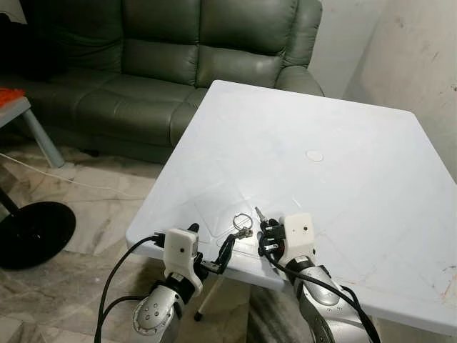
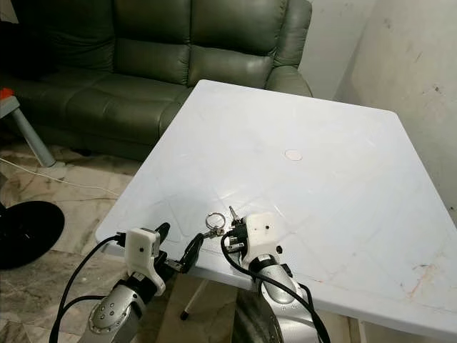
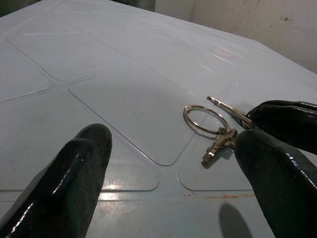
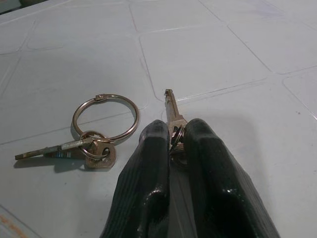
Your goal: Hang keys on a hook
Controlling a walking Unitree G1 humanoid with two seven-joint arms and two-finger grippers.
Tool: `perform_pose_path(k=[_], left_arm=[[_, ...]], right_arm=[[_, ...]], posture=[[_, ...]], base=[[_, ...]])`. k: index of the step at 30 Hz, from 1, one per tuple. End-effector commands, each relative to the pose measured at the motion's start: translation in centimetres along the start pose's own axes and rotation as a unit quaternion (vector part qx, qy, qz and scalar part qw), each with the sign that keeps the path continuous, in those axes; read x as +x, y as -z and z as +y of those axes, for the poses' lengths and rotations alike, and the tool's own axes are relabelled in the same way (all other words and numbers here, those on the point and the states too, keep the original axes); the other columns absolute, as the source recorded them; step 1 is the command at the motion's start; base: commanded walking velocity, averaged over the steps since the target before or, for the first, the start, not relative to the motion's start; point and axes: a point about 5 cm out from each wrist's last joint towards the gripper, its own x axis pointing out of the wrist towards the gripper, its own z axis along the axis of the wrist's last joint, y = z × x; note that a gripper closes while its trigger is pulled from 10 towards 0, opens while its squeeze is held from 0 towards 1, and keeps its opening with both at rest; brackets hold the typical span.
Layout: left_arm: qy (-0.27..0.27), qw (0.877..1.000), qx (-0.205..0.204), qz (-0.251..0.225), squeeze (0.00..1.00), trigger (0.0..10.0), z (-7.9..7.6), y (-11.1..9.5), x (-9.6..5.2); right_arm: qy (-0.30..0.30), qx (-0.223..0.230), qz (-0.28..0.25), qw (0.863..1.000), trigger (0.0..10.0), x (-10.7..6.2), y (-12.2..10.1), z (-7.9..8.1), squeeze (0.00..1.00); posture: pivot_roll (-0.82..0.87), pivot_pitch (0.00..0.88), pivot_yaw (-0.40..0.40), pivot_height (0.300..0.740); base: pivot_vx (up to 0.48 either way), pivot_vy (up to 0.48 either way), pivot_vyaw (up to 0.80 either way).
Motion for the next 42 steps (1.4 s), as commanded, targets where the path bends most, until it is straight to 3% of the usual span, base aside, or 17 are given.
perform_pose_path(k=[1,3,4,6,7,8,9,12,13,15,19,21,28,30,38,39,42], left_arm=[[0.005,1.000,0.003,-0.004,0.00,10.0,-0.3,-0.4,0.2],[0.005,1.000,0.003,-0.005,0.00,10.0,-0.3,-0.4,0.2],[0.005,1.000,0.002,-0.005,0.00,10.0,-0.3,-0.4,0.2],[0.005,1.000,0.002,-0.006,0.00,10.0,-0.3,-0.5,0.2],[0.005,1.000,0.002,-0.006,0.00,10.0,-0.3,-0.5,0.2],[0.005,1.000,0.002,-0.007,0.00,10.0,-0.3,-0.5,0.3],[0.006,1.000,0.002,-0.007,0.00,10.0,-0.3,-0.5,0.3],[0.006,1.000,0.002,-0.007,0.00,10.0,-0.3,-0.5,0.3],[0.006,1.000,0.002,-0.007,0.00,10.0,-0.3,-0.5,0.3],[0.006,1.000,0.002,-0.007,0.00,10.0,-0.3,-0.5,0.3],[0.006,1.000,0.002,-0.007,0.00,10.0,-0.3,-0.5,0.3],[0.006,1.000,0.002,-0.007,0.00,10.0,-0.3,-0.5,0.4],[0.005,1.000,0.001,-0.008,0.00,10.0,-0.3,-0.6,0.4],[0.005,1.000,0.002,-0.008,0.00,10.0,-0.3,-0.6,0.5],[0.003,1.000,0.002,-0.010,0.00,10.0,-0.2,-0.6,0.6],[0.001,1.000,0.003,-0.011,0.00,10.0,-0.1,-0.7,0.7],[0.001,1.000,0.004,-0.012,0.00,10.0,-0.1,-0.7,0.8]], right_arm=[[0.013,-0.003,0.007,1.000,8.4,-0.1,0.4,-0.5,0.00],[0.016,-0.009,0.005,1.000,8.5,-0.1,0.3,-0.6,0.00],[0.017,-0.008,0.003,1.000,6.1,-0.1,0.3,-0.6,0.00],[0.020,-0.009,0.006,1.000,5.1,-0.1,0.4,-0.6,0.00],[0.020,-0.009,0.006,1.000,5.1,-0.1,0.4,-0.6,0.00],[0.019,-0.009,0.007,1.000,5.7,-0.1,0.4,-0.6,0.00],[0.018,-0.006,0.008,1.000,4.5,-0.1,0.4,-0.6,0.00],[0.022,-0.009,0.008,1.000,3.6,-0.1,0.4,-0.6,0.00],[0.022,-0.010,0.007,1.000,1.7,-0.1,0.4,-0.7,0.00],[0.021,-0.009,0.007,1.000,2.2,-0.1,0.4,-0.6,0.00],[0.022,-0.010,0.007,1.000,2.0,-0.2,0.4,-0.6,0.00],[0.021,-0.010,0.006,1.000,0.0,-0.2,0.4,-0.7,0.00],[0.052,0.001,-0.025,0.998,0.0,-0.3,-0.5,-1.2,0.00],[0.035,0.047,-0.020,0.998,0.0,-0.2,-0.6,-1.2,0.00],[0.080,0.079,-0.093,0.989,0.0,-0.2,-2.8,-3.3,0.00],[0.087,0.079,-0.128,0.985,0.0,-0.4,-3.5,-3.9,0.00],[0.093,0.063,-0.163,0.980,0.0,-0.8,-4.4,-4.6,0.00]], posture=[[0.02,0.096,-0.084,0.740],[0.02,0.096,-0.084,0.740],[0.02,0.096,-0.084,0.740],[0.02,0.095,-0.085,0.740],[0.02,0.095,-0.085,0.740],[0.02,0.095,-0.085,0.740],[0.02,0.095,-0.085,0.740],[0.02,0.092,-0.084,0.740],[0.02,0.094,-0.084,0.740],[0.02,0.094,-0.084,0.740],[0.02,0.094,-0.084,0.740],[0.02,0.093,-0.085,0.740],[0.02,0.093,-0.085,0.740],[0.02,0.092,-0.084,0.740],[0.02,0.086,-0.083,0.740],[0.02,0.082,-0.083,0.740],[0.02,0.077,-0.083,0.740]], base=[[0.000,0.000,0.00],[0.000,0.000,0.00],[0.000,0.000,0.00],[0.000,0.000,0.00],[0.000,0.000,0.00],[0.000,0.000,0.00],[0.000,0.000,0.00],[0.000,0.000,0.00],[0.000,0.000,0.00],[0.000,0.000,0.00],[0.000,0.000,0.00],[0.000,0.000,0.00],[0.000,0.000,0.00],[0.000,0.000,0.00],[0.000,0.000,0.00],[0.000,0.000,0.00],[0.000,0.000,0.00]])
